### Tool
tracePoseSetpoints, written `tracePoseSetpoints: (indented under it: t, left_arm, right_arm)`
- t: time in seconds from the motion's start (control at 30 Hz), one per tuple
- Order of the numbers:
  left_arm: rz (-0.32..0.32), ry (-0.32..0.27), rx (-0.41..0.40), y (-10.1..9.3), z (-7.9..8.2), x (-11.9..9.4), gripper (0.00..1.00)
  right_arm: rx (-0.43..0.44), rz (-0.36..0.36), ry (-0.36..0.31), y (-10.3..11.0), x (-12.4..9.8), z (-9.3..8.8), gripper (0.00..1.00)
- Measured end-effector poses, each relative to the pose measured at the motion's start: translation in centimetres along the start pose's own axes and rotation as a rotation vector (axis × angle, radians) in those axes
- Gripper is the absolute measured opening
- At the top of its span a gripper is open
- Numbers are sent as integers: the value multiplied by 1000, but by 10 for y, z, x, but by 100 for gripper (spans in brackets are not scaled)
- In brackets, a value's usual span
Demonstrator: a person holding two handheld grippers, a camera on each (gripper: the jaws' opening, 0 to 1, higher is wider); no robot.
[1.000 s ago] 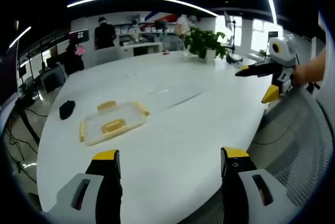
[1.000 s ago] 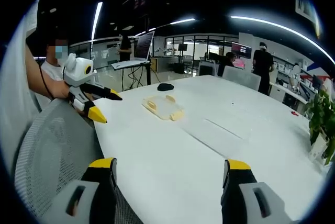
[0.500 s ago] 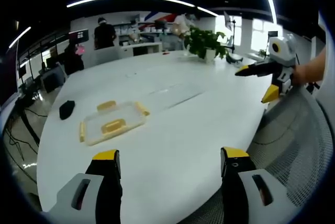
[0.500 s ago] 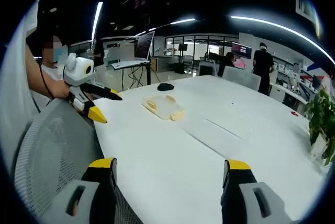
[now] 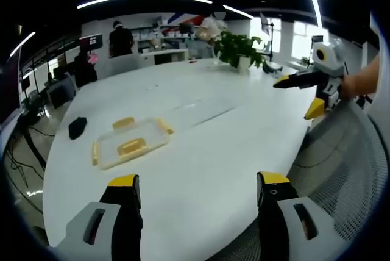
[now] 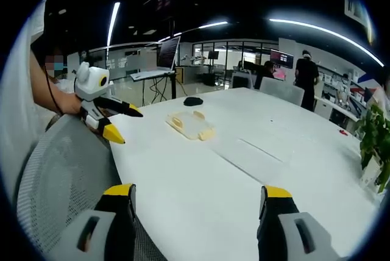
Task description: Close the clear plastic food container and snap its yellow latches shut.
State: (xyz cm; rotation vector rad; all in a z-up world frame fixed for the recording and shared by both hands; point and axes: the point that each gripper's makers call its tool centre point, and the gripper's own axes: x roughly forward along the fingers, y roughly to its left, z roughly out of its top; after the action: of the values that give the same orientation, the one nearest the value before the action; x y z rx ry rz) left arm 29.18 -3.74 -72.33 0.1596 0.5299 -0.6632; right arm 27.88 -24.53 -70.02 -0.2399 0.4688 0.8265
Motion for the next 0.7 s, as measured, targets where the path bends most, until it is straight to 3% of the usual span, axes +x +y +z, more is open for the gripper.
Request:
tracePoseSetpoints:
  t: [0.7]
  left_arm:
    - [-11, 8, 13, -5, -4, -1, 76]
  right_arm:
    - [-9, 17, 12, 7, 1, -4, 83]
